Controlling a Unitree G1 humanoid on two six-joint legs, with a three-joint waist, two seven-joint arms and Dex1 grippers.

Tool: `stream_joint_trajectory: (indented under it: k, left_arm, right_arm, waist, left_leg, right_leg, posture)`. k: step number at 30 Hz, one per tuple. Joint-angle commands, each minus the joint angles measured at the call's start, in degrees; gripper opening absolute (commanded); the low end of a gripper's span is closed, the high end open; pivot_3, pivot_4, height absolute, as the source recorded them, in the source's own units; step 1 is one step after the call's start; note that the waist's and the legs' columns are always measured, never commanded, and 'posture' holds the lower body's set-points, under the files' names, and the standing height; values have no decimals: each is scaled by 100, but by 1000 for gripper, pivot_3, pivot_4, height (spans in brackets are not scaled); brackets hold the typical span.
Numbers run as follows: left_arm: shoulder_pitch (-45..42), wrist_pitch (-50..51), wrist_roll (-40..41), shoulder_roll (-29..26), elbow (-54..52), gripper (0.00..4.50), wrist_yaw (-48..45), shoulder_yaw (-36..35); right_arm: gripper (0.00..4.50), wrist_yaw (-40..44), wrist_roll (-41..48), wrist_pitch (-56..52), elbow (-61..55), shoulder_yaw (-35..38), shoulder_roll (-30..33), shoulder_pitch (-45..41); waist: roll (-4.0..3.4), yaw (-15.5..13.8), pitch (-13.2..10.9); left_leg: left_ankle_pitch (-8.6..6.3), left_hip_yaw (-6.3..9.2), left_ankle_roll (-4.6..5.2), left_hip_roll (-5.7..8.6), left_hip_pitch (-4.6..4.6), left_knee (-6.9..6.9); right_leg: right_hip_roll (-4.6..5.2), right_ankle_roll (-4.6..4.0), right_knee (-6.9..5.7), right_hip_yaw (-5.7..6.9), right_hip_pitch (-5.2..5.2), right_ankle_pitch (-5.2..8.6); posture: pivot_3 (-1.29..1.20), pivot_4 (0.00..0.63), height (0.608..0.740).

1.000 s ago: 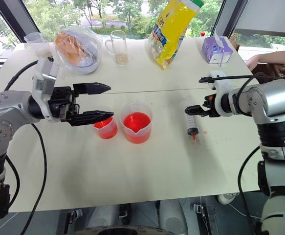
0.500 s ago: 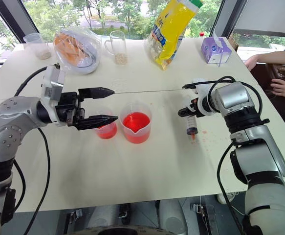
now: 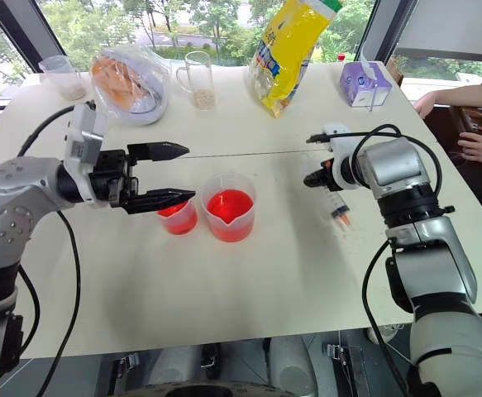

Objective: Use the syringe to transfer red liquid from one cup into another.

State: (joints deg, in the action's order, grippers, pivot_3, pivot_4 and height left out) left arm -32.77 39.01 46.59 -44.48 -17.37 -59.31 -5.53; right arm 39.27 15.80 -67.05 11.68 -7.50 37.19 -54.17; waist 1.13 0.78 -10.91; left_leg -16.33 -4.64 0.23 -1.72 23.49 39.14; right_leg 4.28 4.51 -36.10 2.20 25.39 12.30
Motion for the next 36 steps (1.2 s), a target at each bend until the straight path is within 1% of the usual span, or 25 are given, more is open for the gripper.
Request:
stream_joint_trajectory:
  k: [1, 4, 8, 11, 14, 17, 20, 25, 30, 36]
  left_arm:
    - [-392, -132, -108, -24, 216, 4500, -170, -10]
    - [-649, -139, -169, -64, 479, 4500, -367, 3]
    - [-878, -142, -309, -60, 671, 4500, -538, 106]
    - [-998, -113, -339, -85, 764, 4500, -628, 110]
    - [-1116, -31, -321, -106, 781, 4500, -643, 92]
    - [-1208, 39, -302, -142, 813, 4500, -670, 56]
    - [-1304, 147, -259, -184, 816, 4500, -683, 18]
    - [-1400, 192, -284, -177, 858, 4500, -694, 22]
    - [-1495, 106, -391, -2, 932, 4500, -594, 125]
    - [-1539, -61, -656, 395, 1004, 4500, -374, 313]
  right_arm:
    - [1385, -110, 702, 384, -1659, 1271, -275, 102]
    - [1385, -302, 1121, 1322, -2591, 1868, -951, 274]
    - [1385, -652, 2000, 1531, -3123, 2367, -1925, 309]
    - [1385, -819, 2420, 1780, -3286, 2342, -2517, 469]
    - [1385, -707, 2451, 2273, -3354, 2056, -2843, 937]
    - [1385, -463, 2152, 3006, -3248, 1601, -3013, 1546]
    - [1385, -103, 1595, 3959, -2874, 1024, -3051, 2243]
    - [1385, 151, 1050, 4912, -2449, 489, -3021, 2853]
    - [1385, 285, 845, 5291, -2315, 255, -2901, 3144]
    - [1385, 405, 682, 5484, -2277, 93, -2732, 3229]
  waist:
    - [0, -9, 0]
    - [1, -6, 1]
    - [1, 1, 1]
    - [1, 1, 1]
    - [2, -11, 1]
    - [2, -7, 1]
    - [2, 7, 1]
    - [1, 20, 1]
    - [1, 9, 1]
    - [2, -4, 1]
  left_leg:
    - [0, 4, 0, -1, 1, -1]
    - [0, 6, 0, 0, 2, -1]
    - [0, 6, -1, -3, -1, -1]
    - [1, 6, -3, -4, -2, 0]
    - [1, 8, -2, -4, -2, 0]
    - [1, 8, -2, -1, -1, 0]
    - [1, 8, -2, 2, -4, 0]
    - [2, 8, -3, 5, -4, 0]
    - [3, 8, -5, 1, -5, 0]
    - [5, 9, -8, 2, -7, 3]
  right_leg:
    - [0, 0, 0, 2, 0, 0]
    - [-4, 0, 2, 6, -3, 0]
    - [-5, 0, 0, 5, -5, 0]
    - [-5, 0, 0, 5, -6, 0]
    - [-5, 0, 0, 5, -8, 0]
    - [-2, 0, 1, 5, -9, 0]
    - [-3, 0, 1, 4, -10, 1]
    - [-7, 0, -1, 3, -7, 1]
    - [-10, -1, -1, 3, -8, 1]
    - [-10, -1, 0, 2, -12, 1]
  posture:
    - [0, 150, 740]
    - [0, 150, 740]
    - [0, 150, 740]
    - [0, 150, 740]
    - [0, 150, 740]
    - [0, 150, 740]
    - [0, 150, 740]
    - [0, 150, 740]
    - [0, 150, 740]
    - [0, 150, 740]
